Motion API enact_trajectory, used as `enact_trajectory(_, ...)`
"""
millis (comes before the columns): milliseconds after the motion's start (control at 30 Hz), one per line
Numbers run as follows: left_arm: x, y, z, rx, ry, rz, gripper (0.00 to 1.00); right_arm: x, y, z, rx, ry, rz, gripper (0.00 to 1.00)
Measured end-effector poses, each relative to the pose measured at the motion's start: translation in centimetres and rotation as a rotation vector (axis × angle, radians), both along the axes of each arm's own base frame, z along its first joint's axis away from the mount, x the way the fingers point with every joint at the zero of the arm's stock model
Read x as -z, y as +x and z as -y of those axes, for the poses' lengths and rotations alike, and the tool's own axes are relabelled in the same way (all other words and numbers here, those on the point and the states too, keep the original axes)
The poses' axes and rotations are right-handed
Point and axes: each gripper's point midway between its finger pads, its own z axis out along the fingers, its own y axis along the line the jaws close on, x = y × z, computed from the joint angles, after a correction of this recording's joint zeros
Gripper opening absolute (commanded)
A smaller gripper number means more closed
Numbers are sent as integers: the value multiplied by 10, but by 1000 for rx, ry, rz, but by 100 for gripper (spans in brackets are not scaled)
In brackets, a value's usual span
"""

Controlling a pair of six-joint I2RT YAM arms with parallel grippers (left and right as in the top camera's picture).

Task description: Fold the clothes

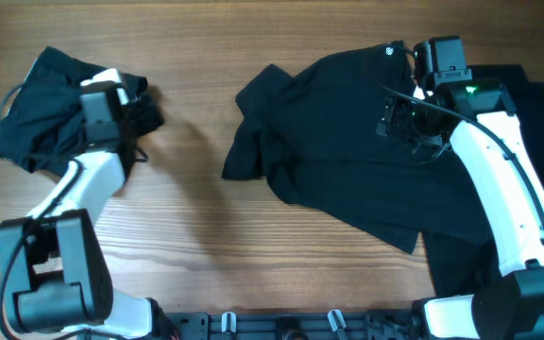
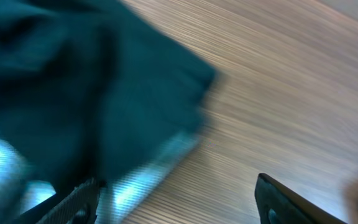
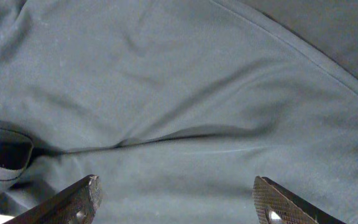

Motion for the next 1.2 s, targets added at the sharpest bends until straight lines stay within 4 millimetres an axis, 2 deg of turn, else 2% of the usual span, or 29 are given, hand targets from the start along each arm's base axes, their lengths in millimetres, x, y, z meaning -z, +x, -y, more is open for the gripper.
enact_trajectory(67,5,-3,-28,-65,2,-4,80,0,-1,0,0,0,-3,82)
enact_trajectory(167,15,-7,-54,-120,-6,-17,81,1,-4,0,0,-2,-16,82)
enact_trajectory(233,23,-15,-81,-180,-21,-35,81,2,-6,1,0,-3,-25,81)
enact_trajectory(300,25,-19,-97,-210,-32,-35,81,2,-6,0,-2,4,-26,80)
enact_trajectory(467,22,-37,-150,-329,-34,-7,78,2,-7,-5,-10,29,-33,81)
enact_trajectory(633,18,-60,-203,-460,-10,28,78,4,-12,-6,-13,36,-54,80)
enact_trajectory(700,18,-67,-213,-489,-8,18,81,4,-12,-6,-13,36,-54,81)
enact_trajectory(767,16,-67,-214,-488,-19,5,96,4,-12,-6,-12,36,-52,82)
enact_trajectory(800,14,-62,-210,-467,-34,13,100,3,-11,-6,-13,37,-49,82)
enact_trajectory(833,9,-52,-202,-428,-50,29,100,3,-9,-6,-13,38,-41,82)
enact_trajectory(900,1,-29,-172,-331,-72,51,100,3,-8,-7,-13,39,-37,82)
enact_trajectory(967,-7,5,-102,-142,-112,67,100,2,-8,-7,-13,39,-34,83)
enact_trajectory(1033,-11,26,-11,77,-153,55,100,2,-8,-7,-13,39,-34,83)
enact_trajectory(1067,-10,28,17,140,-169,45,100,2,-7,-7,-13,39,-34,83)
enact_trajectory(1133,-4,21,103,331,-196,-7,100,2,-8,-7,-13,39,-34,83)
enact_trajectory(1200,-1,13,150,434,-203,-30,100,2,-8,-7,-13,39,-34,84)
